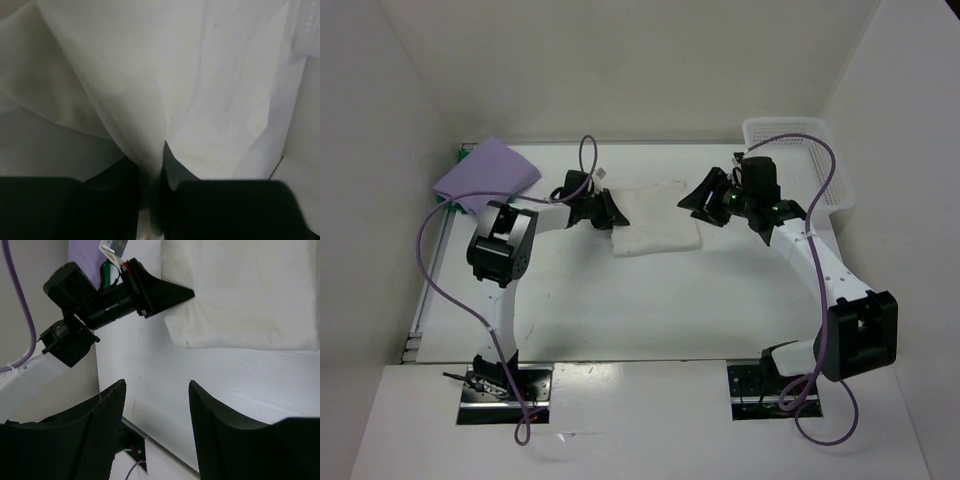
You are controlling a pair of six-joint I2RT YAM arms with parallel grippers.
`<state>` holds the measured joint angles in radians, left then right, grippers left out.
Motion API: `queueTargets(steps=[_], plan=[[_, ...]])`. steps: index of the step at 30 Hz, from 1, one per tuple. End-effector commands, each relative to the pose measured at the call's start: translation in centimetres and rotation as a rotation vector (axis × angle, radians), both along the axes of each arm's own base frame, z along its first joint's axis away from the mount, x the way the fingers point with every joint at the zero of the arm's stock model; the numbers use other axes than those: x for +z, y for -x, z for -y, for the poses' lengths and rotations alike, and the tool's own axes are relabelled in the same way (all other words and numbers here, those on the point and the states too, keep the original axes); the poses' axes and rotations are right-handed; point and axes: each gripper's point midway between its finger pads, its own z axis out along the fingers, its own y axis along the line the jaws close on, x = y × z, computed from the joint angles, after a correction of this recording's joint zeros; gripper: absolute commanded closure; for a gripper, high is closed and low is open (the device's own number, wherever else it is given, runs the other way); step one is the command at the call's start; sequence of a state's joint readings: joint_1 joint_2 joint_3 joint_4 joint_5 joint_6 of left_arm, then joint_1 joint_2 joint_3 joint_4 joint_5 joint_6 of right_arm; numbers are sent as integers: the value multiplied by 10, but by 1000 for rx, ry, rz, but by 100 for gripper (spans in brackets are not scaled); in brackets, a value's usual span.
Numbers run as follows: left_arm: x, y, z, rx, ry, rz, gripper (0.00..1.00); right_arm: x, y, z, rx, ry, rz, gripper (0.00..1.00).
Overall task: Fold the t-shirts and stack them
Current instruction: Put the neatly folded tshirt into the corner of the board with the left arm
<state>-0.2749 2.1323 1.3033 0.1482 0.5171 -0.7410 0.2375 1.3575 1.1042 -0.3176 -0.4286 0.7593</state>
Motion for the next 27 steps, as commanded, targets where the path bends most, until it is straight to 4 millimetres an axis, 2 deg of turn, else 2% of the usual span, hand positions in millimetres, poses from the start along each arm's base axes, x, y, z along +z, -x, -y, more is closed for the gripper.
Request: queueTargets(steps=[1,2,3,4,5,7,8,9,10,11,14,15,17,18,19,20,21,22,23,24,25,27], plan=[[35,-19,31,-20,47,64,80,6,10,5,-18,-14,8,41],[48,-27,33,-21,55,89,87,7,12,5,-18,-15,11,41],[82,-43,37,-14,69,153,90,2,15,5,-10,-17,-2,41],[104,-51,39,-7,75,188,93,5,16,5,-10,-19,7,41],[121,-58,40,-18,72,227,94,-1,18,5,-10,-16,-7,41],[154,-72,29,-8,58,266,96,-2,20,8,-12,-20,-11,41],[195,-91,17,10,64,359,96,-6,23,7,-4,-22,-22,41],[207,-94,7,19,67,356,96,-10,24,7,-4,-20,-31,41],[221,-101,-4,35,62,386,96,-10,24,8,1,-14,-25,41],[239,-111,-32,78,64,417,97,-16,27,8,1,-9,-44,41],[277,-122,-84,159,61,484,97,-15,30,6,30,-11,-37,41],[286,-128,-123,217,52,500,97,-15,31,5,38,-16,-38,41],[278,-124,-169,287,4,492,97,-18,31,4,51,-12,-43,41],[276,-125,-216,362,-22,504,97,-20,32,4,51,-10,-52,41],[279,-118,-239,405,-33,516,97,-19,33,3,64,-9,-47,41],[248,-109,-259,437,-37,449,97,-19,33,3,64,-9,-47,41],[236,-105,-283,490,-67,433,97,-20,33,3,69,-3,-41,41],[230,-96,-320,561,-118,435,97,-26,35,2,76,-5,-62,41],[217,-88,-336,608,-138,402,97,-25,37,1,87,-12,-63,41],[198,-77,-347,646,-153,382,90,-29,36,1,92,-5,-67,41],[188,-69,-367,712,-187,364,80,-28,37,0,100,-11,-68,41],[172,-59,-381,767,-235,353,54,-28,38,-1,113,-10,-62,41]])
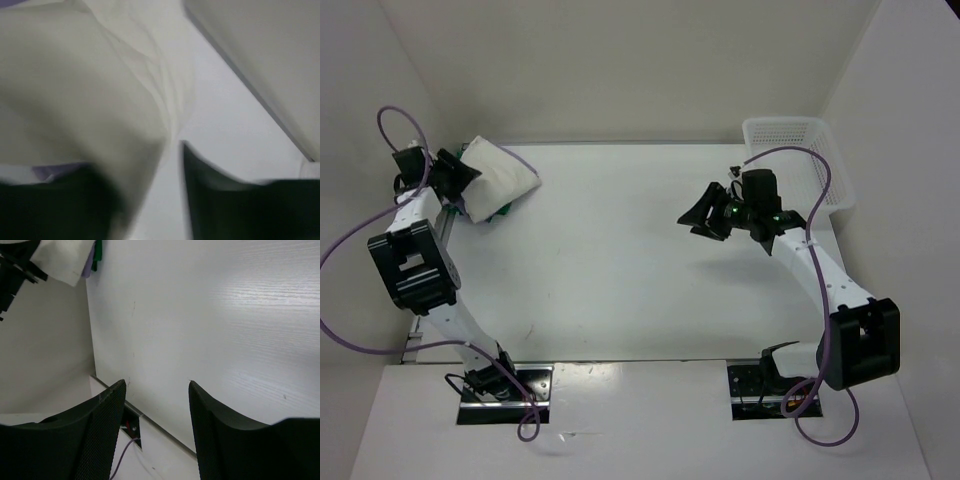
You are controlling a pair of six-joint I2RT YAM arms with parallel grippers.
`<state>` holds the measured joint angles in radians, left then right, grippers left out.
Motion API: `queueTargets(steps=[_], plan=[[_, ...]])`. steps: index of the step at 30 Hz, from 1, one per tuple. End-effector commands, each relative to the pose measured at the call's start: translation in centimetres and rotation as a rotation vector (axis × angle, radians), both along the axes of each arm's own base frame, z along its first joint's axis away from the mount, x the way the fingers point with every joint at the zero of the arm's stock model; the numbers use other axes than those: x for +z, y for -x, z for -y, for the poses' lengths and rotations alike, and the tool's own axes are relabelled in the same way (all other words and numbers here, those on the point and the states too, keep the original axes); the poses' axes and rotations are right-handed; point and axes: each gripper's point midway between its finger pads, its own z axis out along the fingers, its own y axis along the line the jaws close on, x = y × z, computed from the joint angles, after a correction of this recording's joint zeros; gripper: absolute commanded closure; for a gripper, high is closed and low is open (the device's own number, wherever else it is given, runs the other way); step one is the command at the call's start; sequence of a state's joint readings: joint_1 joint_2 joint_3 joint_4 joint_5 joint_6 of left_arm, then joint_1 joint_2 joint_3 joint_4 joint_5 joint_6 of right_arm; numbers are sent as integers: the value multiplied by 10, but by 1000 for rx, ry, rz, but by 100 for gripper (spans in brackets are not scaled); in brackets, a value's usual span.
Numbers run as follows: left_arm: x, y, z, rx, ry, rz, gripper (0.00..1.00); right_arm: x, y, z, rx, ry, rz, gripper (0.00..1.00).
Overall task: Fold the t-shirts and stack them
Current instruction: Put the neatly folded tshirt into the corner of the board with the left arm
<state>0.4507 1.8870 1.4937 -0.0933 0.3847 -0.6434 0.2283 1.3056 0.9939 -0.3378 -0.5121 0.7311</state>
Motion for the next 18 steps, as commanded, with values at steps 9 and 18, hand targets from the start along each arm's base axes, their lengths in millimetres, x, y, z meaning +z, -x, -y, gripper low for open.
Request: queueTargets(steps=[9,18], plan=[[-11,61,-49,290,15,-37,0,-2,19,-3,83,-13,10,40],[-9,144,-27,486,40,-73,0,-10,21,3,52,15,-4,13]])
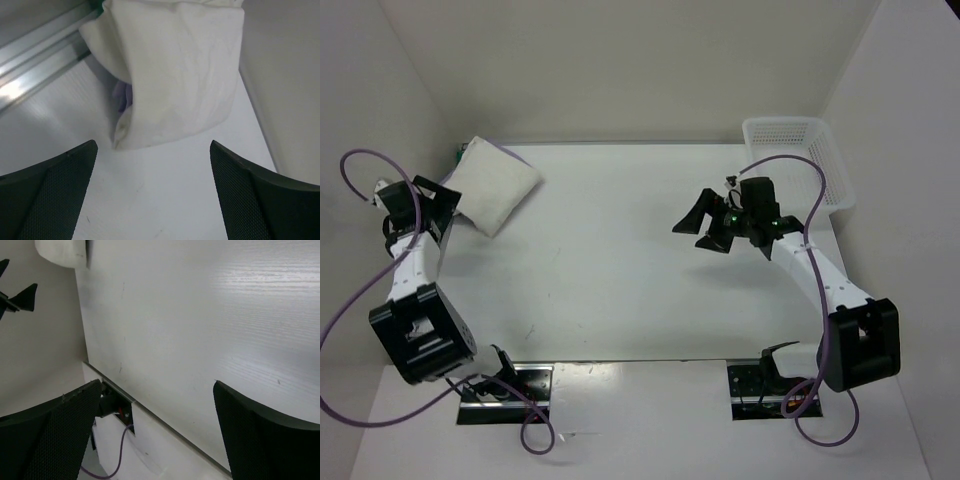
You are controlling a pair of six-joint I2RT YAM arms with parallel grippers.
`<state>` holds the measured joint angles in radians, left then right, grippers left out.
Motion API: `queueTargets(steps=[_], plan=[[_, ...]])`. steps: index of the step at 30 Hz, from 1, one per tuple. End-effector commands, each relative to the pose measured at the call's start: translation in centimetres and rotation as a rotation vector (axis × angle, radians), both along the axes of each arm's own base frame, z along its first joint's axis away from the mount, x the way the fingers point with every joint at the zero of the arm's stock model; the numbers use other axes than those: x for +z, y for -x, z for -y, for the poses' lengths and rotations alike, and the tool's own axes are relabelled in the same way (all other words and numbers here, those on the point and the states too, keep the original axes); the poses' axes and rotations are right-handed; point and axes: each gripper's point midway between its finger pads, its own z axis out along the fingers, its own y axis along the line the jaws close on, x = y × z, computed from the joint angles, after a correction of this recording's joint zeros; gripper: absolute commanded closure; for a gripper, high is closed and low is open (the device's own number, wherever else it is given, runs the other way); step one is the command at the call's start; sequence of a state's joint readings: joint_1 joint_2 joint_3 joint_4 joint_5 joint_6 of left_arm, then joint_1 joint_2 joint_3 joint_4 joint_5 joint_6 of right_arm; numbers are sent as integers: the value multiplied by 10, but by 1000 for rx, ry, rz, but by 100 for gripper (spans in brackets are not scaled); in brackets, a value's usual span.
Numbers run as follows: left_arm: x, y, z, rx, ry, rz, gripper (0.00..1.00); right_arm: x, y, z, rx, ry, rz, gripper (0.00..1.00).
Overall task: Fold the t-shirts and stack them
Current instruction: Put the neatly folded tshirt into the corner of the board with the left arm
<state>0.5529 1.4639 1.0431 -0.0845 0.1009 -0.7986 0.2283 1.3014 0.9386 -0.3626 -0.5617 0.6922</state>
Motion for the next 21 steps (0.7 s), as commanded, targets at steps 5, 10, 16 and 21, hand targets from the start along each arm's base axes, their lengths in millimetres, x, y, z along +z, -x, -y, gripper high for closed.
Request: queueTargets(steps=[5,10,16,21], plan=[[3,28,76,-156,37,-19,0,7,-1,12,-56,66,38,0],[30,36,138,-358,37,38,0,4,1,1,-34,70,26,0],[25,65,189,-531,7,13,0,-1,3,-7,-8,73,16,0],[6,75,201,-585,10,-29,0,2,3,-6,-20,72,21,0]])
